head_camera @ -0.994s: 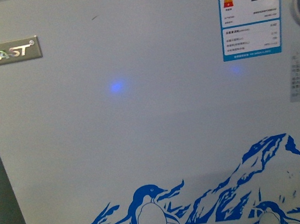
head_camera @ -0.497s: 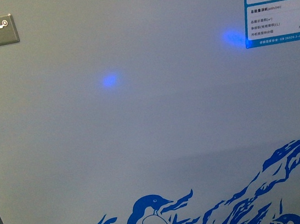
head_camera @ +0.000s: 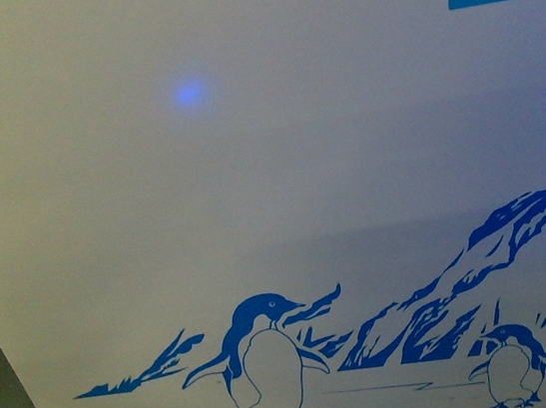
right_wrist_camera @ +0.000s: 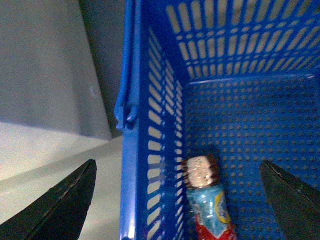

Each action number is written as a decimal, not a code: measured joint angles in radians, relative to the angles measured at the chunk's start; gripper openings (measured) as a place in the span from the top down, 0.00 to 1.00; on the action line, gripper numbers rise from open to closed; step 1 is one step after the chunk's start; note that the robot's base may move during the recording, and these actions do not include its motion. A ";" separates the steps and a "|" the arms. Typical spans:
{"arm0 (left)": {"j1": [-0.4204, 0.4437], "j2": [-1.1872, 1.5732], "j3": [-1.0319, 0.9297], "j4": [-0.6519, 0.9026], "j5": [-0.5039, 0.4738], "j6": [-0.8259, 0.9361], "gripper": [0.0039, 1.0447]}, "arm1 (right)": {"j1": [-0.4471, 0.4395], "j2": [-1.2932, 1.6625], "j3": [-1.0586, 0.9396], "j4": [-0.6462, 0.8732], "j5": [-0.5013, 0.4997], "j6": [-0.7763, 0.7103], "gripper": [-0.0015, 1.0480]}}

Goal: Put drink in fridge

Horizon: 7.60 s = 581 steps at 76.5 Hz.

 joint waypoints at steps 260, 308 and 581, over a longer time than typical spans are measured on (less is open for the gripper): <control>0.000 0.000 0.000 0.000 0.000 0.000 0.08 | -0.161 -1.037 0.023 -0.029 -0.479 0.239 0.64; 0.000 0.000 0.000 0.000 0.000 0.000 0.08 | 0.181 -1.384 -0.089 -0.138 -0.392 0.650 0.64; 0.000 0.000 0.000 0.000 0.000 0.000 0.08 | 0.994 -1.592 -0.111 -0.281 0.555 0.342 0.64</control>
